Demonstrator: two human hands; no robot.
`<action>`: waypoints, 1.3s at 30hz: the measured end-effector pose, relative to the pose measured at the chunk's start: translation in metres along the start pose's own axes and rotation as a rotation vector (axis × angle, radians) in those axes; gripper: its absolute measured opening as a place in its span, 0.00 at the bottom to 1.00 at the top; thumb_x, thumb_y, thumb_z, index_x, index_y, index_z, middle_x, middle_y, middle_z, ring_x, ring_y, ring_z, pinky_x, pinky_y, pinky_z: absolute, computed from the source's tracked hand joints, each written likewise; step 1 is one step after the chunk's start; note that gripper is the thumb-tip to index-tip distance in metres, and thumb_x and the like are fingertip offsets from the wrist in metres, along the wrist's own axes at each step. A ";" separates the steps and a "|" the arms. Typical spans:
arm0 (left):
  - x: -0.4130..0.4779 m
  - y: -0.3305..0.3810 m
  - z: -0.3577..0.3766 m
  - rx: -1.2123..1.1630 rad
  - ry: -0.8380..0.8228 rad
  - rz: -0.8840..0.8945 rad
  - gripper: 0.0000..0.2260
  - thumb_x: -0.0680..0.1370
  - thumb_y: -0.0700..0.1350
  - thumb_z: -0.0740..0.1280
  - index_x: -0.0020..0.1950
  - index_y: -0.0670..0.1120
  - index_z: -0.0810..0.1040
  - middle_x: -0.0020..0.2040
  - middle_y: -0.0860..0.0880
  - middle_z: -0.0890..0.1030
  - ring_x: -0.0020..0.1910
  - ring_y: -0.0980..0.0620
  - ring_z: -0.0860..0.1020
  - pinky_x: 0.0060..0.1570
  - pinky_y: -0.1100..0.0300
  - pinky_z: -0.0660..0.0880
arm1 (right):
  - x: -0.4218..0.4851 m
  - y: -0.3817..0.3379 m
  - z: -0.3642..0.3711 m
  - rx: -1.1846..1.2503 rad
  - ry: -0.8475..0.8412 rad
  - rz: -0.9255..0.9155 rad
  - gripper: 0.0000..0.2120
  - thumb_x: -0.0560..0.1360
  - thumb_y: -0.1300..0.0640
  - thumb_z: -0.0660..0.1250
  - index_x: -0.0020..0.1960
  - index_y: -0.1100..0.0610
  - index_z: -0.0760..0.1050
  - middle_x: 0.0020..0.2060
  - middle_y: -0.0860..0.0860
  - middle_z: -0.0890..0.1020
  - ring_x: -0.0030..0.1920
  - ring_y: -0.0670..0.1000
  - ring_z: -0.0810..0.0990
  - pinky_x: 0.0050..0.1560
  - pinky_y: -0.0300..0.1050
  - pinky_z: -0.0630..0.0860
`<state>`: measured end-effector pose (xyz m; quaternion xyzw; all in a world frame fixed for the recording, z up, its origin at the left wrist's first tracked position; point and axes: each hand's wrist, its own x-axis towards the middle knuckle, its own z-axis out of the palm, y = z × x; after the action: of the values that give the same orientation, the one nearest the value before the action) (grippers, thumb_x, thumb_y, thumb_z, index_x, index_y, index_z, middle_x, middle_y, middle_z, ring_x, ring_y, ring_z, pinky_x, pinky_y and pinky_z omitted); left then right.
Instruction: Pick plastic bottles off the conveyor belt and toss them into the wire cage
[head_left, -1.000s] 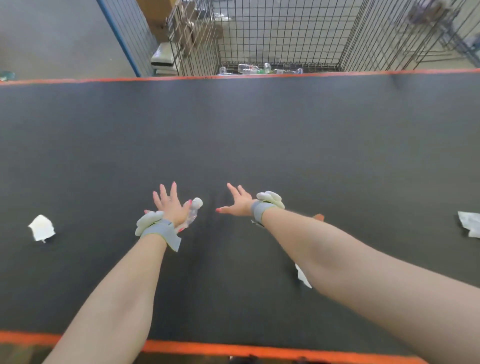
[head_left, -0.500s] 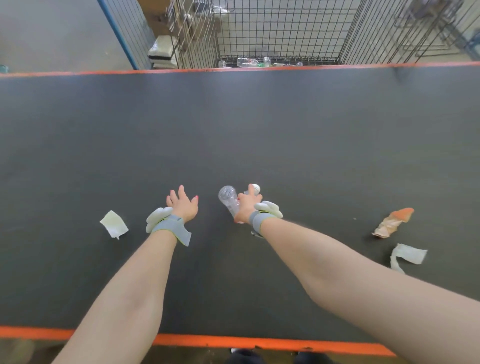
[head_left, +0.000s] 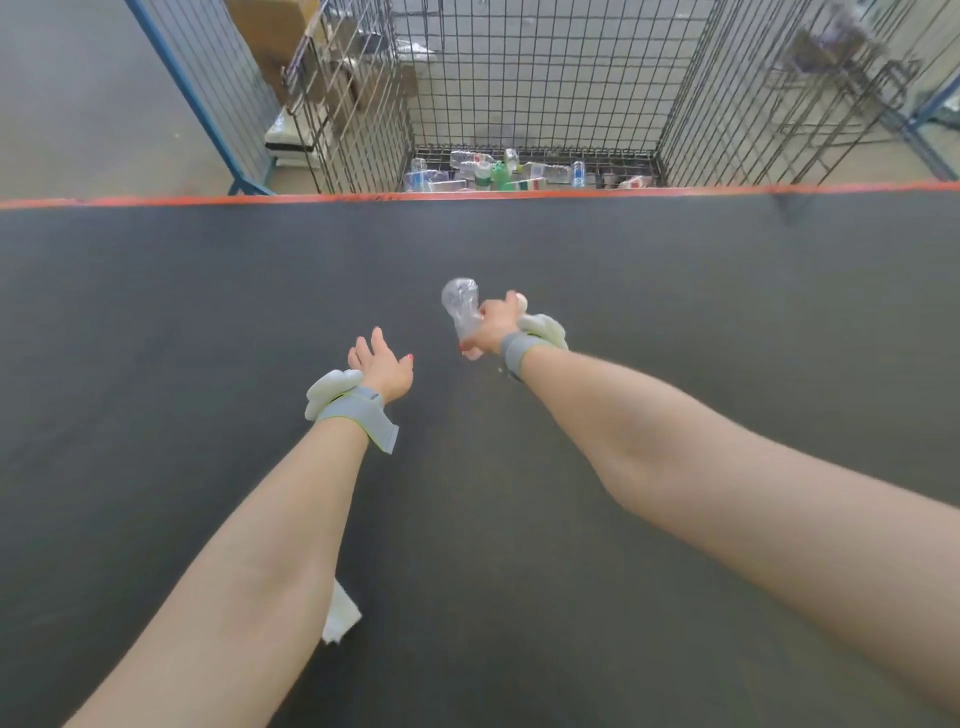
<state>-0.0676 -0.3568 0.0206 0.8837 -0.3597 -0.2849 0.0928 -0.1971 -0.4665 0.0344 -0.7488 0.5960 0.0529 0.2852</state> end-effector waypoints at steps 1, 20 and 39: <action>0.014 0.007 -0.002 -0.017 0.007 0.002 0.30 0.83 0.51 0.55 0.79 0.45 0.43 0.79 0.44 0.44 0.78 0.46 0.43 0.75 0.46 0.46 | 0.031 -0.014 -0.025 0.056 0.029 -0.034 0.27 0.68 0.50 0.73 0.65 0.53 0.73 0.69 0.55 0.67 0.74 0.56 0.58 0.65 0.42 0.68; -0.105 -0.125 0.038 0.205 -0.074 -0.175 0.31 0.82 0.53 0.56 0.80 0.47 0.44 0.79 0.44 0.42 0.78 0.42 0.39 0.76 0.47 0.43 | -0.145 0.066 0.146 -0.092 -0.406 -0.044 0.54 0.67 0.31 0.69 0.78 0.43 0.36 0.77 0.52 0.34 0.77 0.60 0.36 0.75 0.64 0.47; -0.178 -0.195 0.000 0.047 0.123 -0.138 0.28 0.81 0.41 0.56 0.79 0.44 0.48 0.78 0.42 0.49 0.77 0.43 0.45 0.76 0.51 0.46 | -0.242 -0.008 0.167 0.066 -0.394 -0.082 0.46 0.75 0.41 0.67 0.79 0.44 0.38 0.78 0.51 0.38 0.77 0.61 0.50 0.74 0.58 0.55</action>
<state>-0.0570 -0.0935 0.0268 0.9241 -0.2980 -0.2272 0.0742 -0.2151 -0.1748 -0.0001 -0.7379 0.4991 0.1671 0.4225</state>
